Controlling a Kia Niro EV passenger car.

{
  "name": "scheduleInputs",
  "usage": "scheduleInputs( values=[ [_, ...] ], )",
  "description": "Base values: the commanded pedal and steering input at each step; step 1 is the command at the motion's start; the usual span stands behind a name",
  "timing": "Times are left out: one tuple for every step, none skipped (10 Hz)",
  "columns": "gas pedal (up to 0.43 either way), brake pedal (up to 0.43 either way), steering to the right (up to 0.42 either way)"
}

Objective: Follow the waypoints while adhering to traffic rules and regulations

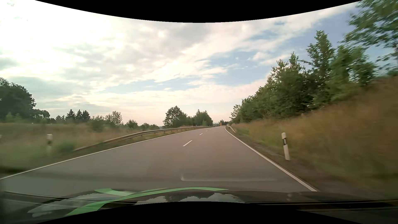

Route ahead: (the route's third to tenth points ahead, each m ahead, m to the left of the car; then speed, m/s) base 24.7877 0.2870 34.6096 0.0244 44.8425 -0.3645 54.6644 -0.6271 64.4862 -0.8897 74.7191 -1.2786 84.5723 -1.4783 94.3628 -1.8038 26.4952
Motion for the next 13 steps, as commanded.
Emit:
scheduleInputs(
  values=[
    [0.26,0.0,0.007],
    [0.28,0.0,0.007],
    [0.28,0.0,0.007],
    [0.287,0.0,0.007],
    [0.287,0.0,0.007],
    [0.299,0.0,0.007],
    [0.287,0.0,0.008],
    [0.28,0.0,0.007],
    [0.248,0.0,0.007],
    [0.248,0.0,0.007],
    [0.248,0.0,0.007],
    [0.26,0.0,0.007],
    [0.26,0.0,0.007]
  ],
)
